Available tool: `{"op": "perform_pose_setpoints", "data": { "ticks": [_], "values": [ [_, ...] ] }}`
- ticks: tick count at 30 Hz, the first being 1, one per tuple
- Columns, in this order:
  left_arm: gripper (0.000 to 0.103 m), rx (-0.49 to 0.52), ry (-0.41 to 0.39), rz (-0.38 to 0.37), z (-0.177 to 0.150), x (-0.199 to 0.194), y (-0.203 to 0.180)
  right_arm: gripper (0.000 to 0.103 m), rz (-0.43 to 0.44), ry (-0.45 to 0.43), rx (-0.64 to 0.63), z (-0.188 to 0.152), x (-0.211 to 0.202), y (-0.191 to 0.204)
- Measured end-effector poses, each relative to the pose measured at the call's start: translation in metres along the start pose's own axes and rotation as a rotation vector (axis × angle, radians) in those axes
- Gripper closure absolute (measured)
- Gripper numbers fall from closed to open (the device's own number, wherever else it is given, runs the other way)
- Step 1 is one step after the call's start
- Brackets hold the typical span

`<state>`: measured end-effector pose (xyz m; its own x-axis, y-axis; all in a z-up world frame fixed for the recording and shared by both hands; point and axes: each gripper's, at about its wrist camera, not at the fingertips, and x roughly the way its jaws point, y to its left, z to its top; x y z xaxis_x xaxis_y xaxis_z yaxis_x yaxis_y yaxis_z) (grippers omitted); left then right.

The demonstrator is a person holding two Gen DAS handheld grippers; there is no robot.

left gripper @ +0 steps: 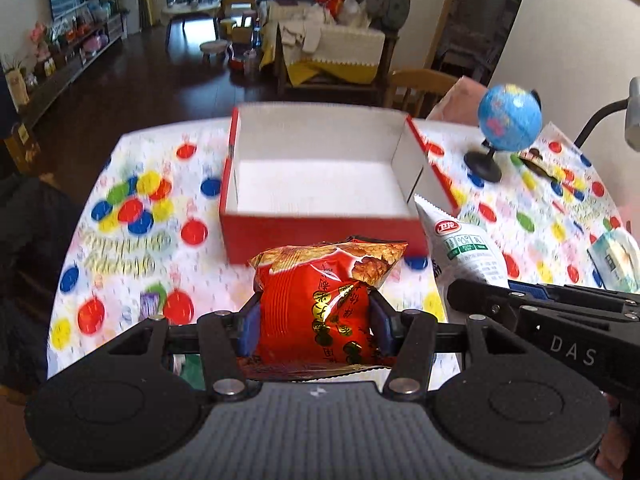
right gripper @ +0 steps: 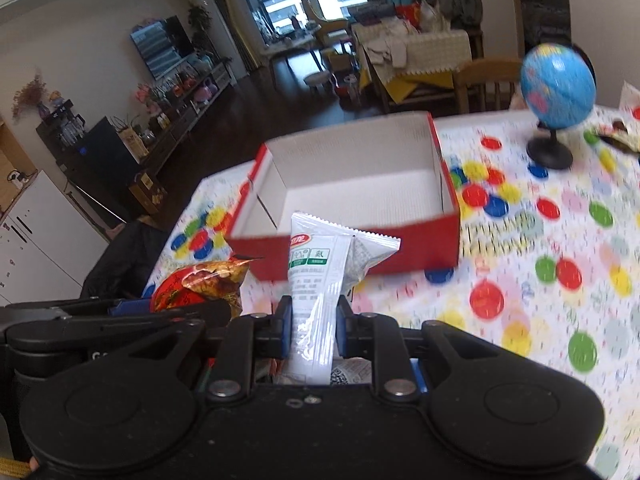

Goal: Organize snacks
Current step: 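Carry the red chip bag and white sachet into the box and open both grippers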

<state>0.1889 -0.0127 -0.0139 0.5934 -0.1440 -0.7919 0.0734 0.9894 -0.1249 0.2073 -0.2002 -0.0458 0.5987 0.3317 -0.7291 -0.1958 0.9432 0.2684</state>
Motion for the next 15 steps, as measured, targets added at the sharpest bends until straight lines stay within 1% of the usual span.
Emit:
{"op": "perform_pose_setpoints", "data": {
  "ticks": [4,8,15],
  "values": [
    [0.049,0.025,-0.022,0.011,0.02,0.0,-0.003,0.084,-0.003,-0.027,-0.023,0.019,0.0,0.003],
    [0.049,0.033,-0.042,0.039,0.043,0.007,-0.002,0.084,-0.015,-0.048,-0.054,0.037,0.006,0.004],
    [0.049,0.047,-0.06,0.08,0.08,0.03,-0.001,0.084,-0.011,-0.048,-0.071,0.068,0.03,-0.003]
  ]
}}
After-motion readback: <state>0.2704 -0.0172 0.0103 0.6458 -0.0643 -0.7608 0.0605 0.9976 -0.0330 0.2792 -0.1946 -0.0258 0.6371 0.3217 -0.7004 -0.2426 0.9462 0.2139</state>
